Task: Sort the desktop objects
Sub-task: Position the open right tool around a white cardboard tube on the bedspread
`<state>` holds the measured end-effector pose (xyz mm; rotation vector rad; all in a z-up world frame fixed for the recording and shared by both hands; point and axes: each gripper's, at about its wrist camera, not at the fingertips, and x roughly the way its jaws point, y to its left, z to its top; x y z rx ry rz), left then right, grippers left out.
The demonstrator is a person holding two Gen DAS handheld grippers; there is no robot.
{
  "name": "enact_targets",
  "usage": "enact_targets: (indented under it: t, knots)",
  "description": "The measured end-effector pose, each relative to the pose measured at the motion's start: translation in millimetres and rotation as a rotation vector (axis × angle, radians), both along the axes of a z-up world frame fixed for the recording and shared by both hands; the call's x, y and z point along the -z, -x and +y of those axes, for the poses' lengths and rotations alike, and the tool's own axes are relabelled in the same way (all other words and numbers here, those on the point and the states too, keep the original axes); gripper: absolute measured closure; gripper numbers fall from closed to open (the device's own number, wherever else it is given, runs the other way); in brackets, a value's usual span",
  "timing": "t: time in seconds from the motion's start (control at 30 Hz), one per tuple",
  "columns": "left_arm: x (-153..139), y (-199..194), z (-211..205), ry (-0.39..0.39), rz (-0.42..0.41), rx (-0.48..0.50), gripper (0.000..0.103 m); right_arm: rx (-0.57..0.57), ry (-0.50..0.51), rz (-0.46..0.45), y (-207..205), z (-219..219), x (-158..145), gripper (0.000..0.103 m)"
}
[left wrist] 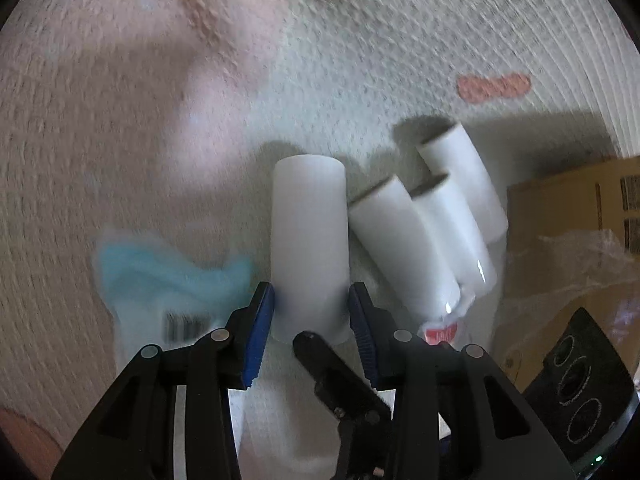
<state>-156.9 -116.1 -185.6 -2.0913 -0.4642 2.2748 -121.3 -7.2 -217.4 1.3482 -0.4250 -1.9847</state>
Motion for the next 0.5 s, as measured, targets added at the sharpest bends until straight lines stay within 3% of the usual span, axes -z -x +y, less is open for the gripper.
enact_targets:
  t: [0.13,0.5]
  knots:
    - [7.0,-14.1,9.7,-0.01,-0.013,0.006,0.063,-0.006,-0.024,0.015,-12.0,7.0,-3.8,0.07]
    - [4.9,-68.1,5.8,-0.092,0.064,-0.094,0.067,-0.054,-0.11,0.053,-25.9,11.6,0.9,0.07]
